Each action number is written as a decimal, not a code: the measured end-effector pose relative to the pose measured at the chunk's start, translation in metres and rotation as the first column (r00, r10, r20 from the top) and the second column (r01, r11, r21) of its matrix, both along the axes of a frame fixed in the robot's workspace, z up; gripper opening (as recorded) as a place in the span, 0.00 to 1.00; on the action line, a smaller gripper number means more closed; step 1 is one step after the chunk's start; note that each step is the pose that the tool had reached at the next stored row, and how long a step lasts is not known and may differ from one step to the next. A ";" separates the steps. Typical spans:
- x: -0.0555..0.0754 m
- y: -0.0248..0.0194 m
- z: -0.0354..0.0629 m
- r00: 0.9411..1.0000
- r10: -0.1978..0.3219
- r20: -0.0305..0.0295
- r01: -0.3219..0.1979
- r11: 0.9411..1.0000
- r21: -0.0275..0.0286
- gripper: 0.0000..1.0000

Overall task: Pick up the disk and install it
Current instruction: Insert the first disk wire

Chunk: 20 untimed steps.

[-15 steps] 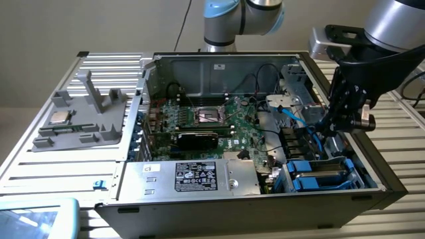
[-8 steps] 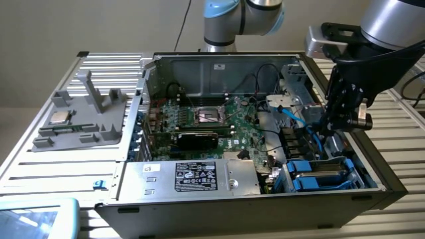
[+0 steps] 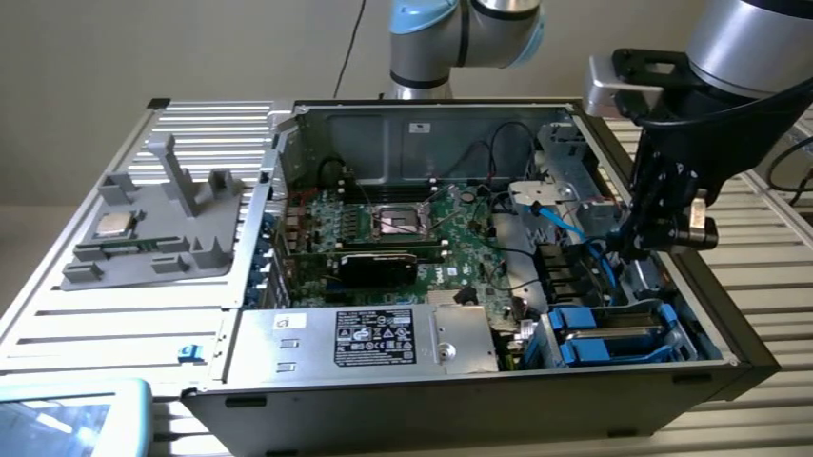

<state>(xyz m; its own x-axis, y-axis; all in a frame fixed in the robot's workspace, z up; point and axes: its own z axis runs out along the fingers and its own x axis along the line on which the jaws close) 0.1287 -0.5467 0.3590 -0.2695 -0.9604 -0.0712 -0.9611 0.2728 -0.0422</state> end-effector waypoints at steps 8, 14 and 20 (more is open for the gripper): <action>-0.001 -0.0001 -0.0020 1.000 -0.007 0.001 0.007 1.000 -0.001 0.24; -0.001 -0.0006 -0.0019 1.000 -0.008 0.001 0.008 1.000 -0.001 0.24; -0.001 -0.0006 -0.0020 1.000 -0.008 0.001 0.008 1.000 -0.001 0.32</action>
<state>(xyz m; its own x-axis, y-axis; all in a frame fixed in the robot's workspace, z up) 0.1274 -0.5473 0.3570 -0.2769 -0.9583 -0.0705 -0.9590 0.2802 -0.0434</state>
